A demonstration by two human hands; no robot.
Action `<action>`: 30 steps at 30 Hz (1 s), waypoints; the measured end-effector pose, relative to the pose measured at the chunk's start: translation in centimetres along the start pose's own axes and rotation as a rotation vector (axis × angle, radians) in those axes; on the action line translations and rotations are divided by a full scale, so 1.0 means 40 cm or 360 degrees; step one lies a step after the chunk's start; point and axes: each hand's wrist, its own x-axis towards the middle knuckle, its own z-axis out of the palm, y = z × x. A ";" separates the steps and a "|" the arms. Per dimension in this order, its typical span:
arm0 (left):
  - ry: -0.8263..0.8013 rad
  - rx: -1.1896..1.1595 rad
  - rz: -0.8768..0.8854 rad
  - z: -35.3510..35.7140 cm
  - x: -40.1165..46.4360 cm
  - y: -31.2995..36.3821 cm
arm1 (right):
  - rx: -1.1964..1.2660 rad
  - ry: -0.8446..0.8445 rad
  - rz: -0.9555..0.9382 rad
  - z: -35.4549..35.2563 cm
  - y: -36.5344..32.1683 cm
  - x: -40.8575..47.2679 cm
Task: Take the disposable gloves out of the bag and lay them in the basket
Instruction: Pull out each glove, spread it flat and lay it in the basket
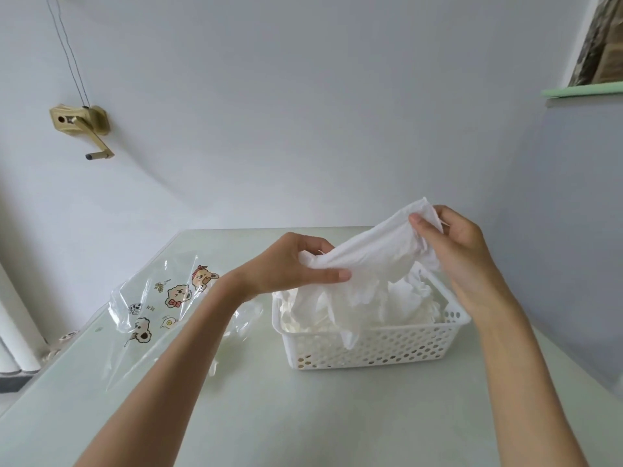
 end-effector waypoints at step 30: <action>0.1116 -0.0111 0.0197 -0.147 -0.027 -0.001 | 0.0035 0.0189 -0.0205 0.196 -0.066 0.020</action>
